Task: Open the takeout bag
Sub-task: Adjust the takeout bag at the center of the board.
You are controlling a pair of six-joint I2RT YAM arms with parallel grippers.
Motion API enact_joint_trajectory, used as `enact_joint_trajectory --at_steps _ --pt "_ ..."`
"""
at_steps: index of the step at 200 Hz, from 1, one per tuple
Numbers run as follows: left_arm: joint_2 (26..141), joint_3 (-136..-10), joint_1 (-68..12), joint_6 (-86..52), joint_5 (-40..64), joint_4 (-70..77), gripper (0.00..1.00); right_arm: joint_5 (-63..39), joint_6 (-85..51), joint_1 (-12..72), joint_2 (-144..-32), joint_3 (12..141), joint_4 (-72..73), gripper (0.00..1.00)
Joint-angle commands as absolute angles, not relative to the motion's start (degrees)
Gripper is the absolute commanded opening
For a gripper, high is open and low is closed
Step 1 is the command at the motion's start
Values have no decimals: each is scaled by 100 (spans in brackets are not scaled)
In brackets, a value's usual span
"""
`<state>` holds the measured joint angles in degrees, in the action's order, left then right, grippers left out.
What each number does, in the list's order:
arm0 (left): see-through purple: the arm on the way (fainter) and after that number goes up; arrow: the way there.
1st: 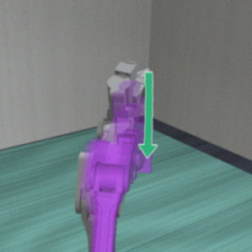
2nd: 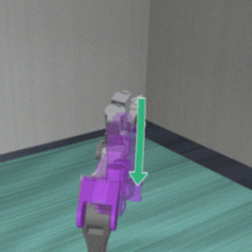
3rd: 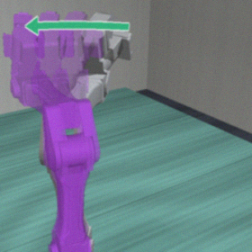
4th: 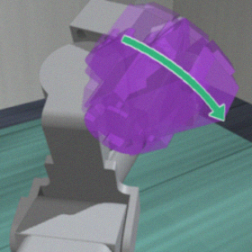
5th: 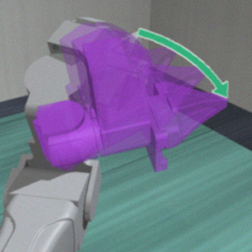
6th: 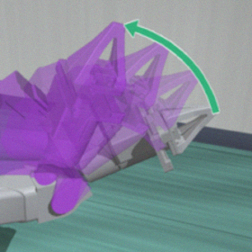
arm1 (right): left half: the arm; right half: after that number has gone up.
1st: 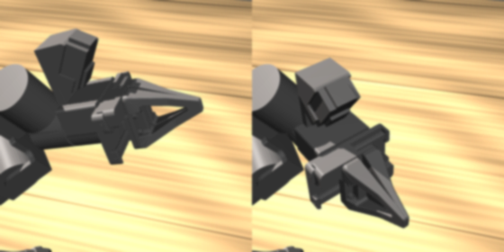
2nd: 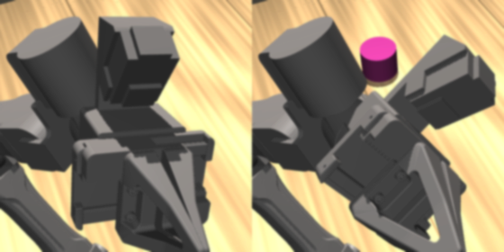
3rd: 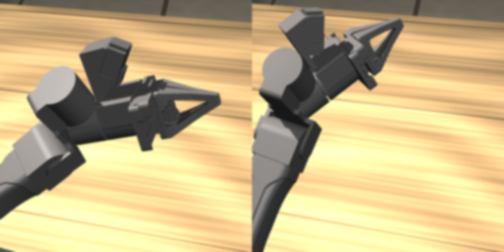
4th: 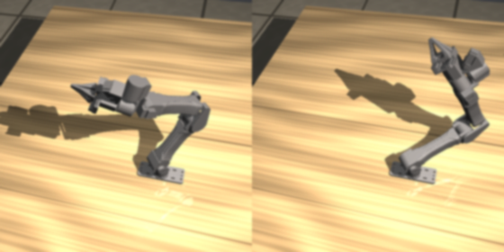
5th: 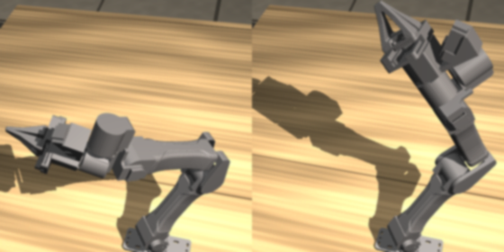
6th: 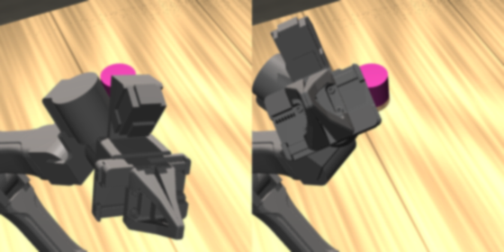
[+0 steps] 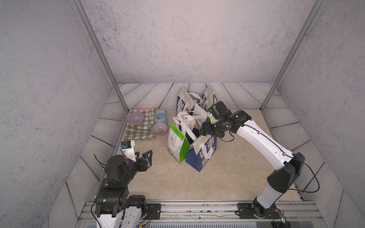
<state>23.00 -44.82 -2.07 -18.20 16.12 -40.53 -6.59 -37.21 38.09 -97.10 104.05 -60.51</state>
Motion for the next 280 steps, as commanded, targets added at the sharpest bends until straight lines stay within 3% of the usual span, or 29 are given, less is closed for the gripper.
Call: enact_joint_trajectory --at_steps 1,30,60,78,120,161,207,225,280 --pt "2228 -4429 -247 -1740 1563 -3981 76 -431 -3494 3866 -9652 10567 -6439 70" --pt "2231 -4421 -286 -1734 1565 -3981 76 -425 -3397 3868 -9528 10438 -6463 51" --pt "2221 -4421 -325 -1727 1556 -3990 76 -452 -3367 3867 -9374 10297 -6468 38" --pt "2220 -4421 -337 -1731 1563 -3990 76 -406 -3250 3868 -9249 10291 -6530 20" --pt "2332 -4456 -358 -1773 1851 -3924 76 -1007 -2320 3861 -9135 10584 -7134 0" --pt "2555 -4482 -359 -1954 2733 -3474 76 -1573 -354 3873 -8668 10612 -7721 0" --pt "2883 -4366 -358 -2240 3955 -2212 74 -1845 1810 3869 -7721 9779 -7142 0" --pt "3054 -4381 -360 -2191 4339 -1773 72 -2331 2711 3876 -7872 9954 -7551 0" --pt "3808 -4673 -648 -1632 4976 -1236 72 -2289 4253 4139 -8525 10431 -8690 0"
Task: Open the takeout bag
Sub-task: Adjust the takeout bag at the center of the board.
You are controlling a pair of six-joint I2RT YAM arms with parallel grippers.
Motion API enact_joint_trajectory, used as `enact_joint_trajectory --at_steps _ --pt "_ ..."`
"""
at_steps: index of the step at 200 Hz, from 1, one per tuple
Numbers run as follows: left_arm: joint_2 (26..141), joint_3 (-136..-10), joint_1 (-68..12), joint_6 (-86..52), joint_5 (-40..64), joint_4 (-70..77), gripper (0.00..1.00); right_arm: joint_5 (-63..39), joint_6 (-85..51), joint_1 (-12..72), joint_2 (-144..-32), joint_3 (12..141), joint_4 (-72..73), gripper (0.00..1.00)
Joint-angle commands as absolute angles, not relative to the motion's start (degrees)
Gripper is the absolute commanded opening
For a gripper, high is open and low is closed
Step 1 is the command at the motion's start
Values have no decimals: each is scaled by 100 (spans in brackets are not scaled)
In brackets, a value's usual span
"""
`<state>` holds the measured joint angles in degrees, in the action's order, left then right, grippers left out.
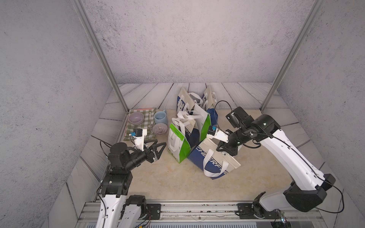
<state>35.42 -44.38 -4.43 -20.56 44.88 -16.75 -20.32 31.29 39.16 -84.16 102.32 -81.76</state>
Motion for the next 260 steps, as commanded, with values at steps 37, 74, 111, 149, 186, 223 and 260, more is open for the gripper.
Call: enact_joint_trajectory --at_steps 37,74,111,149,186,223,260 --pt "4324 -4872 -1271 -724 4880 -1298 73 -1896 4462 4296 -8942 10561 -8835 0" --pt "4603 -4794 -1435 -678 5170 -1152 74 -1985 4273 4298 -9170 10679 -8713 3" --pt "4599 -4662 -1840 -237 5084 -1616 75 -2223 3917 4314 -9117 10627 -8275 38" --pt "4346 -4403 -1968 -238 4910 -1791 76 -2493 3610 4308 -8589 10109 -7561 54" --pt "4094 -4117 -1995 -570 4750 -1635 77 -2617 3364 4312 -7726 8899 -6458 65" --pt "4119 -3975 -2139 -1079 4382 -1426 74 -2258 3317 4305 -7947 8912 -6422 58" --pt "3899 -3183 -2505 -2109 4014 -215 72 -2282 3530 4298 -8164 9070 -6662 35"
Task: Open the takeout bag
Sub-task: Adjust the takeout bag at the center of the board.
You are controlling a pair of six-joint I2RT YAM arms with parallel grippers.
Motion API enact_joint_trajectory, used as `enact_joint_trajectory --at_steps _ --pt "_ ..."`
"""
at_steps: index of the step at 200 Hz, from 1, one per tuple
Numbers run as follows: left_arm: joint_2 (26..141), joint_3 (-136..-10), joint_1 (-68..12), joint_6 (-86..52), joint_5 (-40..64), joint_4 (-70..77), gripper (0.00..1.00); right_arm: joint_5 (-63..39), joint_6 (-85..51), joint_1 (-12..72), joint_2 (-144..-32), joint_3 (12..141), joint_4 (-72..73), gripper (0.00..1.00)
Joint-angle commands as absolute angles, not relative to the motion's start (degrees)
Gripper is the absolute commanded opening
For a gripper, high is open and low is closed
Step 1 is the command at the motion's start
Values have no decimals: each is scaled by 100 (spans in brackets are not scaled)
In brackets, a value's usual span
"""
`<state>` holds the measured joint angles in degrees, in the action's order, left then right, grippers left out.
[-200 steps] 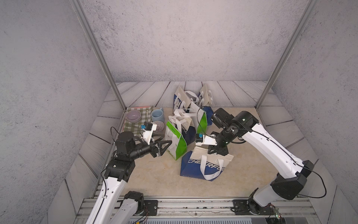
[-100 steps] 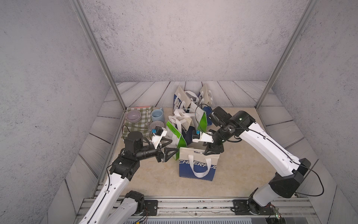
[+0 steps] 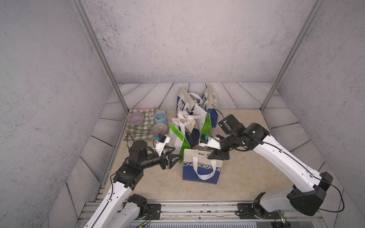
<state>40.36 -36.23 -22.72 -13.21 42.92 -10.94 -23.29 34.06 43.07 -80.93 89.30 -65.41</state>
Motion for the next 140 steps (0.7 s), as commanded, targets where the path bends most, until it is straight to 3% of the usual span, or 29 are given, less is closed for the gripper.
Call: enact_joint_trajectory --at_steps 1,27,34,86,140 --pt "3896 -3174 -2518 -2118 4011 -191 71 -2279 3540 4302 -8169 9070 -6671 34" --pt "3767 -3155 -2739 -2036 3521 -193 71 -2123 3898 4298 -8280 9224 -6886 4" --pt "3767 -3026 -2803 -2153 3410 73 71 -2053 3992 4285 -8333 9341 -6967 0" --pt "4393 -2869 -3577 -1956 2779 851 69 -2434 4569 3895 -8650 10087 -7075 0" --pt "4913 -2762 -3674 -1604 2578 1434 64 -2717 4711 3816 -8736 9782 -7006 0"
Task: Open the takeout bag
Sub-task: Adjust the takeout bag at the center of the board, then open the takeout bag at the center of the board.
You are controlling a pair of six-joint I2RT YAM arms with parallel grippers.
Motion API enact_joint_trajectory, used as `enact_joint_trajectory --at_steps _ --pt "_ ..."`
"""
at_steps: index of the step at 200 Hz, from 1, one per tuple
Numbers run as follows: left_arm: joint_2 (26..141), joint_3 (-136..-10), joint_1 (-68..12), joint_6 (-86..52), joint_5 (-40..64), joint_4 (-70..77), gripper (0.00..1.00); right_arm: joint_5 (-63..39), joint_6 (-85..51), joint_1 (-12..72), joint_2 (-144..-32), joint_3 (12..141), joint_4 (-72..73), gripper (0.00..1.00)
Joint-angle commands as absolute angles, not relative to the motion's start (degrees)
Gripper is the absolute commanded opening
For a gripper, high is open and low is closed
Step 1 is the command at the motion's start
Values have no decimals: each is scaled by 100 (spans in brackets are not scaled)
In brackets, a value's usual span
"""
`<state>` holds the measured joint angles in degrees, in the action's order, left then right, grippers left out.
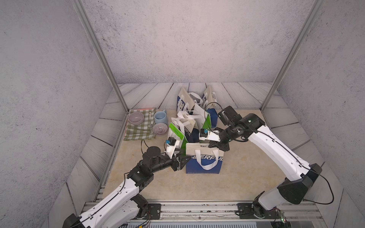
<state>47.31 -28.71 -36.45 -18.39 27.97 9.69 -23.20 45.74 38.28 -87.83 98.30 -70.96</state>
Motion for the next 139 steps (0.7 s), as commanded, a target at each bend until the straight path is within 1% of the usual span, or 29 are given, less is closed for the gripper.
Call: enact_joint_trajectory --at_steps 1,11,16,21,27,40,48,67,77,89,107,126,139 --pt "4917 -2761 -3674 -1602 2572 1447 64 -2712 4715 3811 -8732 9778 -7005 0" --pt "5016 -2728 -3683 -1567 2594 1559 63 -2654 4695 3806 -8711 9711 -6973 0" --pt "5064 -2710 -3682 -1557 2624 1633 62 -2625 4680 3806 -8695 9681 -6961 2" --pt "5115 -2699 -3696 -1555 2639 1675 62 -2614 4670 3808 -8684 9656 -6961 8" --pt "5174 -2705 -3700 -1547 2675 1709 59 -2604 4667 3806 -8661 9629 -6946 18" --pt "5257 -2709 -3730 -1553 2752 1743 53 -2625 4568 3804 -8587 9561 -6855 30" --pt "5272 -2678 -3764 -1579 2768 1790 51 -2689 4435 3802 -8510 9527 -6737 41" --pt "5189 -2525 -3907 -1609 2733 1915 48 -3010 3981 3758 -8209 9395 -6276 53" --pt "5118 -2413 -3990 -1634 2687 1972 47 -3233 3652 3686 -8005 9292 -5915 59" --pt "5057 -2273 -4112 -1614 2601 2054 47 -3295 2993 3636 -7715 9072 -5271 64" --pt "5074 -2177 -4271 -1528 2523 2092 46 -3285 1990 3563 -7290 8652 -4340 65" --pt "5115 -2138 -4375 -1457 2479 2161 38 -3205 977 3536 -6743 8071 -3324 66" --pt "5128 -2059 -4440 -1491 2496 2374 35 -2856 59 3536 -6292 7539 -2441 73"
